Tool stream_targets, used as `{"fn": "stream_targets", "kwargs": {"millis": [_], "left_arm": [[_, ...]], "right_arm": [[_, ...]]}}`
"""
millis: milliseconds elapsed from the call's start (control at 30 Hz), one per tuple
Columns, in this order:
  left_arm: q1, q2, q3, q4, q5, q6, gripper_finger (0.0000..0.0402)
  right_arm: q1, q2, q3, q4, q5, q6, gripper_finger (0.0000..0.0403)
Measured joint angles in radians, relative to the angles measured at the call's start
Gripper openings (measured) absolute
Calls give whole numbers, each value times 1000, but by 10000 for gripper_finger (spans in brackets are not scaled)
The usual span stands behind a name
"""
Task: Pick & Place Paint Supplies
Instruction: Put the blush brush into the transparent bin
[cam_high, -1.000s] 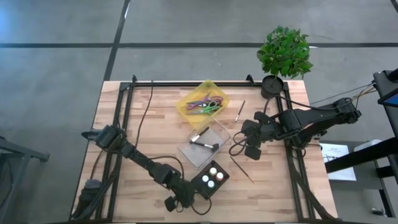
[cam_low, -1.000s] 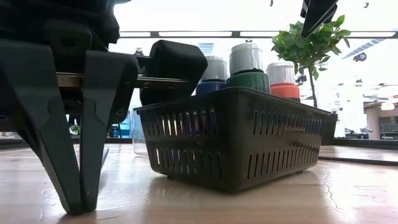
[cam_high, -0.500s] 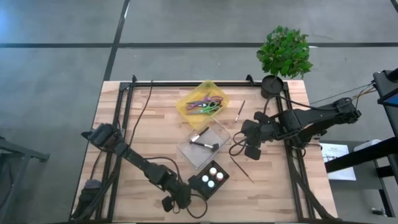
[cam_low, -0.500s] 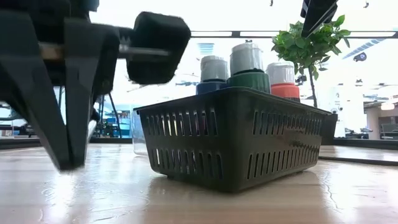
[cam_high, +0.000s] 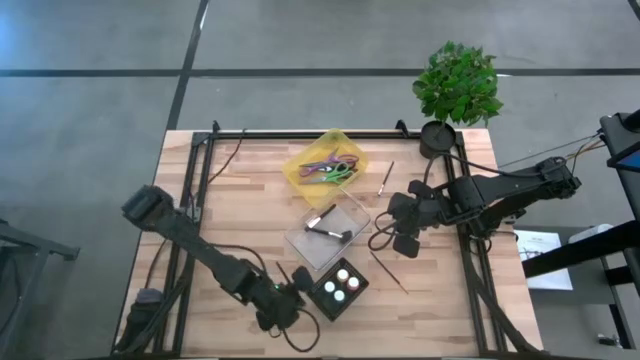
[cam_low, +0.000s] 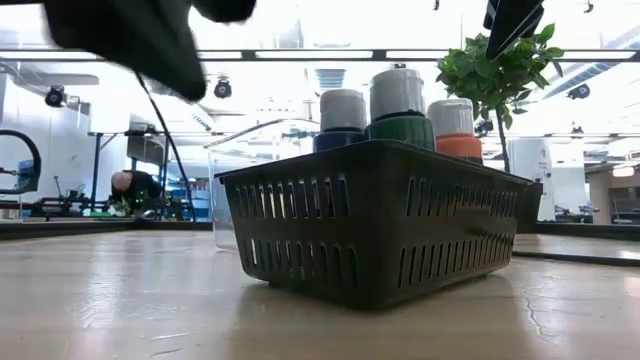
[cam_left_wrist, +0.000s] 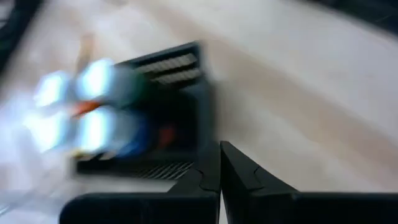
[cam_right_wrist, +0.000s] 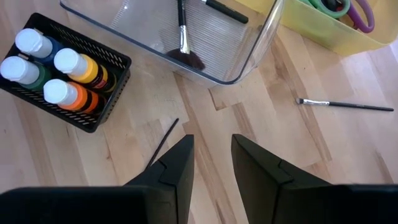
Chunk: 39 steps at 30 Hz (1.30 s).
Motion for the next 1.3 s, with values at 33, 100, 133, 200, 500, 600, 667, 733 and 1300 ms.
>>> {"fn": "stream_targets", "kwargs": {"millis": [33,100,133,200,500,600,667,733,1300], "left_arm": [[-1,-19,0,-21,-40,3,0],[-1,-56,0,-39,-129,13,0],[0,-75,0,-42,-179,28,0],[10,-107,0,-45,-260,74,0],[221,-183,-63,227,-219,191,0],[330,-185,-99,361,-171,139,0],[397,-185,-127,448,-152,82,0],[454,-185,-148,510,-148,23,0],[614,-166,-318,952,74,-589,0]], "right_arm": [[0,0,0,0,0,0,107],[0,0,0,1,0,-1,107],[0,0,0,1,0,-1,107],[0,0,0,2,0,-2,107],[0,0,0,2,0,-5,107],[3,0,0,2,1,-5,107],[7,0,0,1,1,-5,107],[12,0,0,0,0,-4,107],[24,0,-15,3,2,-3,107]]}}
